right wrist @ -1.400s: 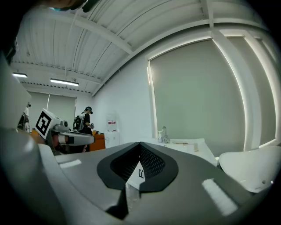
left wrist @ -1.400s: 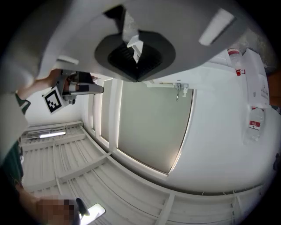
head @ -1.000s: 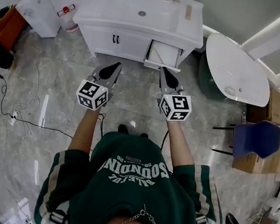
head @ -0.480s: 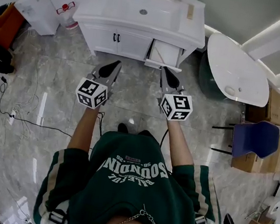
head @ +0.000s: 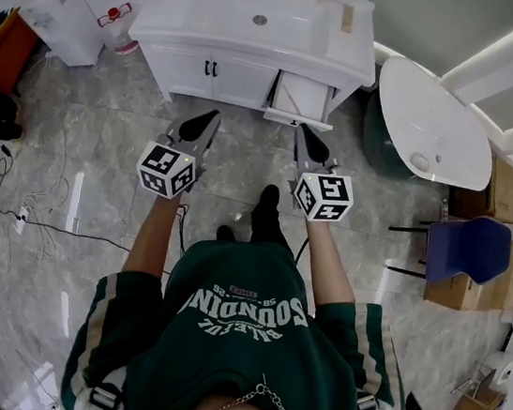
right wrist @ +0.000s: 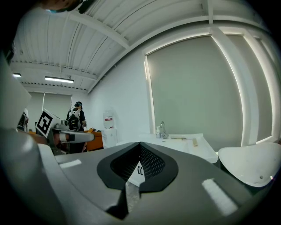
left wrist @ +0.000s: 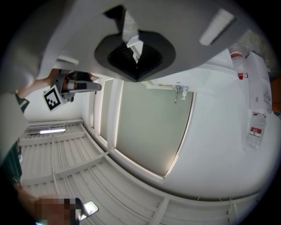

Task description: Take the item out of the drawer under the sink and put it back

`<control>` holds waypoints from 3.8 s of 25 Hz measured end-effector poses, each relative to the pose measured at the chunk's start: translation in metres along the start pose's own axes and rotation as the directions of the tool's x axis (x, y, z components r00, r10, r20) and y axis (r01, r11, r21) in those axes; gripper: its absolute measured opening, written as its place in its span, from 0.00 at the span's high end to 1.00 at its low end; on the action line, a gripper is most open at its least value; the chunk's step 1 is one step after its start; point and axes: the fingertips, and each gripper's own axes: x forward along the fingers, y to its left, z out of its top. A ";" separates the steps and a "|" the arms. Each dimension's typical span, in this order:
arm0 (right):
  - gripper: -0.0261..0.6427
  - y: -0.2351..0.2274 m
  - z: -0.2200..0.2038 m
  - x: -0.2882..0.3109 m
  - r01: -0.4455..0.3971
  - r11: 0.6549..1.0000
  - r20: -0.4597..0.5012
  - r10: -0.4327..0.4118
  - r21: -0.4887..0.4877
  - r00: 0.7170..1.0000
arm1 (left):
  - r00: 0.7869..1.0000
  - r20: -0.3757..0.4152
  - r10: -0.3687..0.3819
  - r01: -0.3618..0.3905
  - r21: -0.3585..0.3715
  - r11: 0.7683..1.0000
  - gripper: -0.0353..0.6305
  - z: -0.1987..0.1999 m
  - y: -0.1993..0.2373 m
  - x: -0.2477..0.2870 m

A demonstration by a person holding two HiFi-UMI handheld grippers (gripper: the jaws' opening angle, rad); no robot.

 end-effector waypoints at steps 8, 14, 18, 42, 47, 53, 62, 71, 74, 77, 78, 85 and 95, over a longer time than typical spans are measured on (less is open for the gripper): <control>0.96 -0.013 -0.004 0.035 -0.013 1.000 -0.014 0.014 0.013 1.000 | 1.000 -0.009 0.014 -0.014 -0.009 1.000 0.87 -0.002 0.022 0.019; 0.96 -0.029 0.000 0.075 -0.027 0.999 -0.017 0.027 0.023 0.999 | 0.999 -0.022 0.030 -0.031 -0.011 0.999 0.87 0.001 0.052 0.048; 0.96 -0.051 0.001 0.104 -0.031 0.999 -0.027 0.031 0.026 0.999 | 0.999 -0.023 0.035 -0.035 -0.012 0.999 0.87 0.007 0.068 0.078; 0.96 -0.193 0.052 0.306 -0.246 0.969 -0.067 0.248 0.025 0.967 | 0.978 -0.052 0.204 -0.205 -0.022 0.978 0.87 0.052 0.159 0.282; 0.96 -0.203 0.055 0.321 -0.265 0.964 -0.054 0.267 0.036 0.962 | 0.974 -0.071 0.214 -0.215 -0.007 0.977 0.87 0.053 0.163 0.294; 0.96 -0.204 0.051 0.331 -0.257 0.966 -0.053 0.259 0.042 0.964 | 0.974 -0.062 0.217 -0.218 -0.007 0.976 0.87 0.055 0.172 0.296; 0.96 -0.194 0.051 0.336 -0.248 0.968 -0.055 0.249 0.024 0.967 | 0.978 -0.058 0.199 -0.200 -0.030 0.979 0.87 0.052 0.181 0.293; 0.96 -0.174 0.011 0.337 -0.268 0.963 -0.143 0.270 0.031 0.952 | 0.978 -0.095 0.185 -0.192 -0.073 0.979 0.87 0.023 0.190 0.283; 0.96 -0.171 -0.011 0.333 -0.265 0.964 -0.186 0.267 0.035 0.946 | 0.978 -0.116 0.174 -0.186 -0.098 0.978 0.87 0.005 0.188 0.281; 0.96 -0.168 -0.036 0.329 -0.274 0.961 -0.231 0.275 0.036 0.933 | 0.977 -0.140 0.163 -0.181 -0.128 0.975 0.87 -0.017 0.188 0.283; 0.96 -0.167 -0.045 0.328 -0.283 0.959 -0.248 0.282 0.033 0.927 | 0.976 -0.147 0.160 -0.181 -0.138 0.974 0.87 -0.024 0.189 0.284; 0.96 -0.167 -0.118 0.313 -0.292 0.955 -0.388 0.285 0.043 0.876 | 0.971 -0.192 0.143 -0.181 -0.194 0.964 0.87 -0.071 0.185 0.282; 0.81 -0.191 -0.242 0.309 -0.291 0.956 -0.622 0.250 0.037 0.742 | 0.961 -0.250 0.119 -0.184 -0.255 0.949 0.87 -0.133 0.176 0.288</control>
